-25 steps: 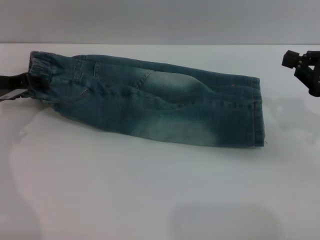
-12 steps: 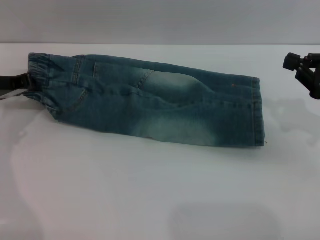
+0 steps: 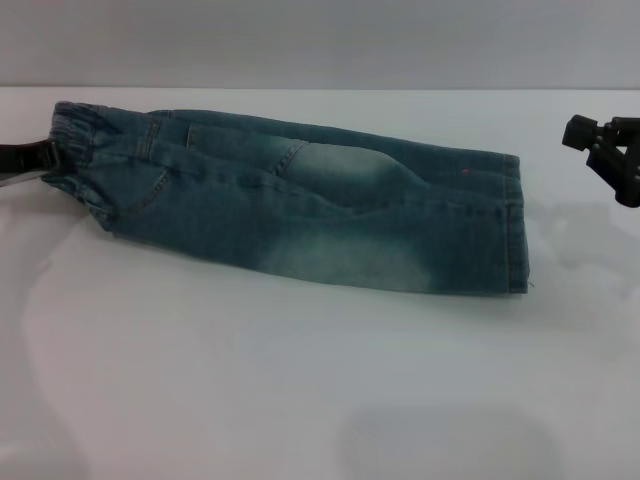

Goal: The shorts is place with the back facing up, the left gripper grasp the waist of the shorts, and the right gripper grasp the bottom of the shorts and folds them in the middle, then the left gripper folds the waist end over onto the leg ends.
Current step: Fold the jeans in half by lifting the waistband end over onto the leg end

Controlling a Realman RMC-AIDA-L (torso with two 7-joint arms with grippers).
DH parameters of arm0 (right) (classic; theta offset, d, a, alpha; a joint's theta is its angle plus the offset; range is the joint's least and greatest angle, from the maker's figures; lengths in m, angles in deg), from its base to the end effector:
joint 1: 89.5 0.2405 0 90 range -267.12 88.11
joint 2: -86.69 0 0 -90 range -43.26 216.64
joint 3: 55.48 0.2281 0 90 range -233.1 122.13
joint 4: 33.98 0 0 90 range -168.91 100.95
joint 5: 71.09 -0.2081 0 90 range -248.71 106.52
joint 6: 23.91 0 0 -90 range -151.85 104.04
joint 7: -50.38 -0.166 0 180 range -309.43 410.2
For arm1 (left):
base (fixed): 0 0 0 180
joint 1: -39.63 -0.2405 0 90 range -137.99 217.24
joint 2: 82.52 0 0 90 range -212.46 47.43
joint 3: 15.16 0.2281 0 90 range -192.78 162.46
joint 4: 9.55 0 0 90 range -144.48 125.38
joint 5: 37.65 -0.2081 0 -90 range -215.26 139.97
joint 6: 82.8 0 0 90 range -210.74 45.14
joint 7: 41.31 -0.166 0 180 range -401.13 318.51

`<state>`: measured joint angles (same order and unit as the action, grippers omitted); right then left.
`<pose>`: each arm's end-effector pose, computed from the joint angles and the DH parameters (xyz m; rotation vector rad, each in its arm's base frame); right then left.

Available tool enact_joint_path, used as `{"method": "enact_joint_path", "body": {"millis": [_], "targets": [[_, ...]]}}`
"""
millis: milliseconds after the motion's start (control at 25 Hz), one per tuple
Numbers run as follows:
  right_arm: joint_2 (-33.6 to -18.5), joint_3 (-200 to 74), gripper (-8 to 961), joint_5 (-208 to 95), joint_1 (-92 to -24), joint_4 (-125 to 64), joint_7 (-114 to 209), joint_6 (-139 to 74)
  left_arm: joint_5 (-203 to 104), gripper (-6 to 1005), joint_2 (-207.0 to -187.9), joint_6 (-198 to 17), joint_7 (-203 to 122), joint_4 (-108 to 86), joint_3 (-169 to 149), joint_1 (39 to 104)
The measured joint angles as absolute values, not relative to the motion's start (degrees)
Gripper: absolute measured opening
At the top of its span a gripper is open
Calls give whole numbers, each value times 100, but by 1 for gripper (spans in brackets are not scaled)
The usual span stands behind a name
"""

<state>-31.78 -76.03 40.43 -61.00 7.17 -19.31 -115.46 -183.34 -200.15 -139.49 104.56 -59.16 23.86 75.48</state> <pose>0.2537 0.3375 0.0645 -2.3613 0.4578 0.8234 -0.2999 0.4110 0.0665 -1.7937 -1.5166 -0.2569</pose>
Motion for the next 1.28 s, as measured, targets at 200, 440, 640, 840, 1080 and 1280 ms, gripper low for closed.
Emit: {"method": "enact_joint_path", "body": {"millis": [200, 440, 640, 840, 1080, 1280], "targets": [[-3178, -7631, 0, 4043, -6076, 603, -1931, -11380, -17954, 97, -20004, -13963, 10170, -5928, 2386, 7519], [-3197, -7662, 0, 3892, -5845, 149, -1931, -10735, -17254, 96, -19999, -14404, 9750, -6128, 2385, 7470], [-3206, -7917, -1, 3641, -5633, -238, -1913, -10105, -16625, 95, -20012, -15033, 9370, -6242, 2469, 7539], [-3218, -8092, -1, 3613, -5214, -765, -1566, -9288, -15914, 94, -19992, -15258, 9062, -6389, 2862, 7594], [-3229, -8337, 0, 3609, -4851, -1034, -1474, -8862, -15450, 92, -19997, -15499, 8778, -6614, 2902, 7756], [-3239, -8504, 0, 3605, -4622, -1234, -1511, -8832, -15313, 92, -20010, -15696, 8694, -6810, 2942, 7888]]}}
